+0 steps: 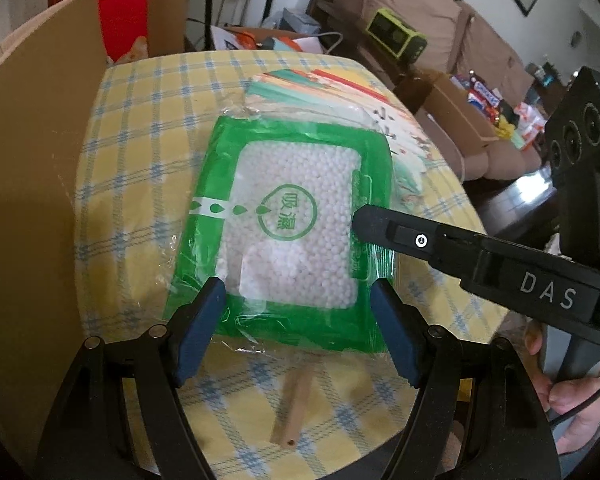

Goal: Organize objects
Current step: 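Close the right gripper on the edge of the green packet, then lift the green packet with the right gripper and carry it into the box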

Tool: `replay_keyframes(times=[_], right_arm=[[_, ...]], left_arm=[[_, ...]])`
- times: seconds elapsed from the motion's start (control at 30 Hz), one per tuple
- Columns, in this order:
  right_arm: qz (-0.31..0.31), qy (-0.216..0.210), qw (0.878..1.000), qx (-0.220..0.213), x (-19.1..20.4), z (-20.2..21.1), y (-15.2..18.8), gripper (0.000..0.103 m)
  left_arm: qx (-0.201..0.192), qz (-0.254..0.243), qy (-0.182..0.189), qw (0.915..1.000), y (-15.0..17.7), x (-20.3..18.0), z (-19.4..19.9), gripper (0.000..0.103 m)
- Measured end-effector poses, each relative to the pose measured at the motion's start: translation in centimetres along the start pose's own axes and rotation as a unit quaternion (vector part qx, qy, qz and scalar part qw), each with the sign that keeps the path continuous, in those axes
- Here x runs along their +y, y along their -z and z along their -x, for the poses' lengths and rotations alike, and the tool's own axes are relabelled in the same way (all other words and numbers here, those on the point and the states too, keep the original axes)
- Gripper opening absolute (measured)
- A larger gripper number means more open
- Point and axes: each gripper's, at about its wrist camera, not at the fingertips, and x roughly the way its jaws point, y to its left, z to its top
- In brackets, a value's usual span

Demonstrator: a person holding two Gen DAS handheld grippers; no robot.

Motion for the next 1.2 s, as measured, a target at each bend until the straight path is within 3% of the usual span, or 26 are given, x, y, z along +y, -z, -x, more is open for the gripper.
replay_keyframes(times=[0.23, 0.37, 0.5, 0.8, 0.93, 1.0, 1.1, 1.2], right_arm=[[-0.015, 0.018, 1.000, -0.001, -2.9, 2.3, 0.7, 0.006], [-0.027, 0.030, 0.999, 0.003, -4.8, 2.8, 1.1, 0.006], [-0.027, 0.052, 0.998, 0.005, -5.5, 2.8, 1.4, 0.006], [-0.001, 0.088, 0.996, 0.005, -4.7, 2.2, 1.5, 0.007], [-0.008, 0.079, 0.997, 0.004, -4.7, 1.9, 1.5, 0.007], [-0.008, 0.079, 0.997, 0.001, -4.4, 1.9, 1.6, 0.007], [-0.007, 0.081, 0.997, -0.005, -3.9, 2.1, 1.4, 0.007], [-0.005, 0.083, 0.997, -0.012, -3.5, 2.5, 1.3, 0.007]], left_arm=[[0.017, -0.013, 0.028, 0.9994, 0.0, -1.6, 0.4, 0.072], [0.002, 0.028, 0.018, 0.9994, -0.9, 0.0, 1.0, 0.082], [0.005, 0.058, 0.009, 0.9983, -1.4, 1.3, 0.3, 0.084], [0.019, 0.036, -0.003, 0.9992, -0.9, 0.4, -1.2, 0.083], [0.023, 0.013, -0.004, 0.9996, -0.7, -0.6, -1.2, 0.055], [0.027, 0.011, -0.002, 0.9996, -0.6, -0.9, -1.1, 0.053], [0.023, 0.009, -0.001, 0.9997, -0.4, -1.1, -0.8, 0.039], [0.023, 0.015, 0.007, 0.9996, -0.2, -1.0, -0.4, 0.035]])
